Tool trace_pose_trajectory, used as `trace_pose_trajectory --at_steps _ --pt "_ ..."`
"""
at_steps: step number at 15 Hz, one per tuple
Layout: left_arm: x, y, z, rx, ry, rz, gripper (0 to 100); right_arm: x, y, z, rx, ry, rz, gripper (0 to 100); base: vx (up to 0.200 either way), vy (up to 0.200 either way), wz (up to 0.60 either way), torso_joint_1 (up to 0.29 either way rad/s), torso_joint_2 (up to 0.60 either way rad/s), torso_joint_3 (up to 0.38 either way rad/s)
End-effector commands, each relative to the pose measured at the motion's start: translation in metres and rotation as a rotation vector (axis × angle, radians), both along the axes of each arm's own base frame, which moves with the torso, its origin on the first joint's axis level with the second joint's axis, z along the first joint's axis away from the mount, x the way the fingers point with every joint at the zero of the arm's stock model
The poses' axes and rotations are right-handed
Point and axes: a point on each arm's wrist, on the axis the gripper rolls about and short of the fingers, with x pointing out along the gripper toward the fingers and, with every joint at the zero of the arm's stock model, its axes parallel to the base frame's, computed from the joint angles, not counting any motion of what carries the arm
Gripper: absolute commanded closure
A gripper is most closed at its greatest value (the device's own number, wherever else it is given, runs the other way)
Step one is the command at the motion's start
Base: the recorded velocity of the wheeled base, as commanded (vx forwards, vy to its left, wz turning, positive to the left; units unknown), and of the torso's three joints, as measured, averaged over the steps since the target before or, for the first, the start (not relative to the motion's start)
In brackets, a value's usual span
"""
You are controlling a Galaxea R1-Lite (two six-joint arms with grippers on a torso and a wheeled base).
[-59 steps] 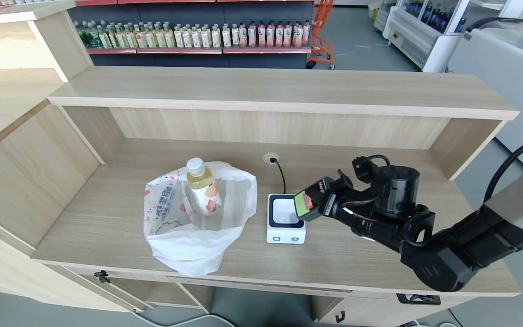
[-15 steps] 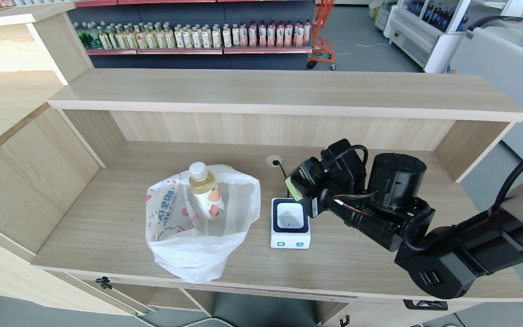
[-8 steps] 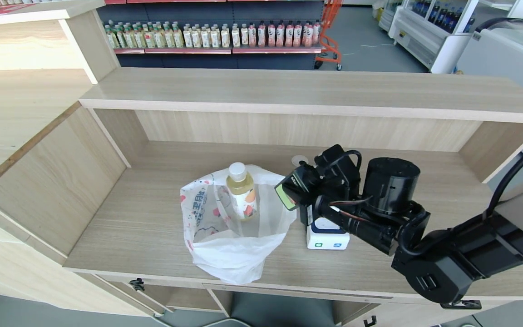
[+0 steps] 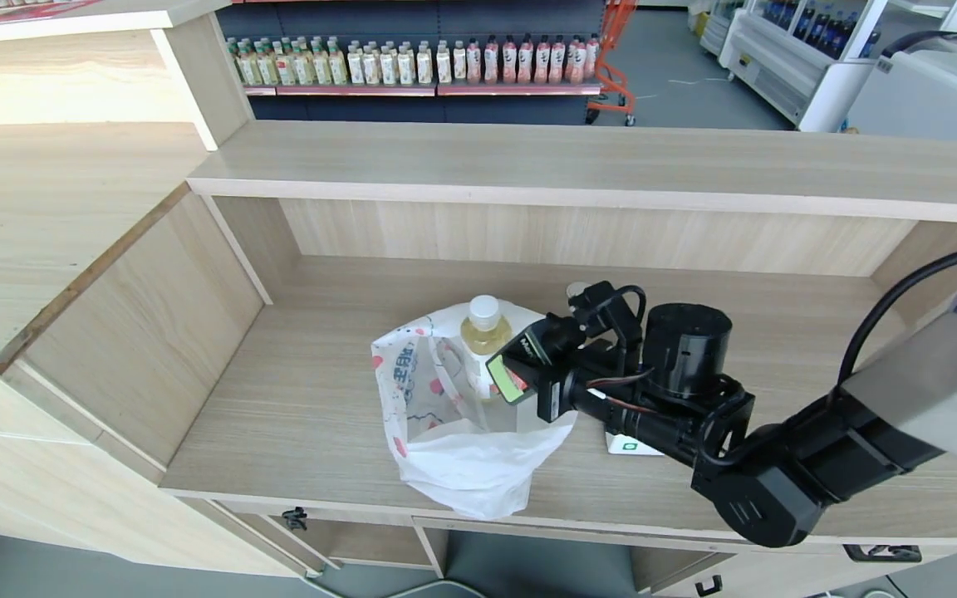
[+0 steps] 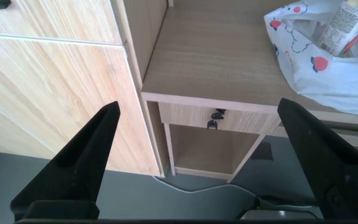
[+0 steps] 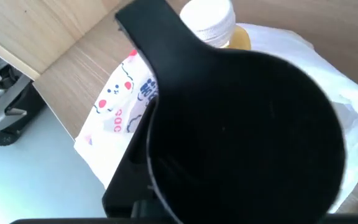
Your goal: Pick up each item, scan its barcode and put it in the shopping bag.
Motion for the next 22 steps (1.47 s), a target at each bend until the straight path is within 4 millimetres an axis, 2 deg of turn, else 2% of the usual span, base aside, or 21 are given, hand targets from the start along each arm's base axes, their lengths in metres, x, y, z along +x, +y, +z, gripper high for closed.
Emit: trace_pose_trajectory --at_steps 1,4,8,14,19,22 --pt "0.000 0.000 0.000 0.001 -0.001 0.001 0 0.012 -0.001 -0.028 -0.022 0.048 -0.001 100 0.000 0.000 0.00 0.000 0.00 0.000" --pt "0.000 0.000 0.000 0.001 -0.001 0.001 0 0.019 0.000 -0.045 -0.013 0.044 0.062 100 0.000 0.000 0.00 0.000 0.00 0.000" --pt "0.000 0.000 0.000 0.001 -0.001 0.001 0 0.024 0.003 -0.052 -0.015 0.053 0.097 100 0.000 0.000 0.00 0.000 0.00 0.000" --pt "0.000 0.000 0.000 0.001 -0.001 0.001 0 0.047 0.016 -0.058 0.008 0.020 0.122 100 0.000 0.000 0.00 0.000 0.00 0.000" --pt "0.000 0.000 0.000 -0.001 -0.001 0.001 0 0.053 0.019 -0.079 -0.033 0.023 0.126 100 0.000 0.000 0.00 0.000 0.00 0.000" --pt "0.000 0.000 0.000 -0.001 -0.001 0.001 0 0.060 0.023 -0.082 -0.035 0.003 0.126 100 0.000 0.000 0.00 0.000 0.00 0.000"
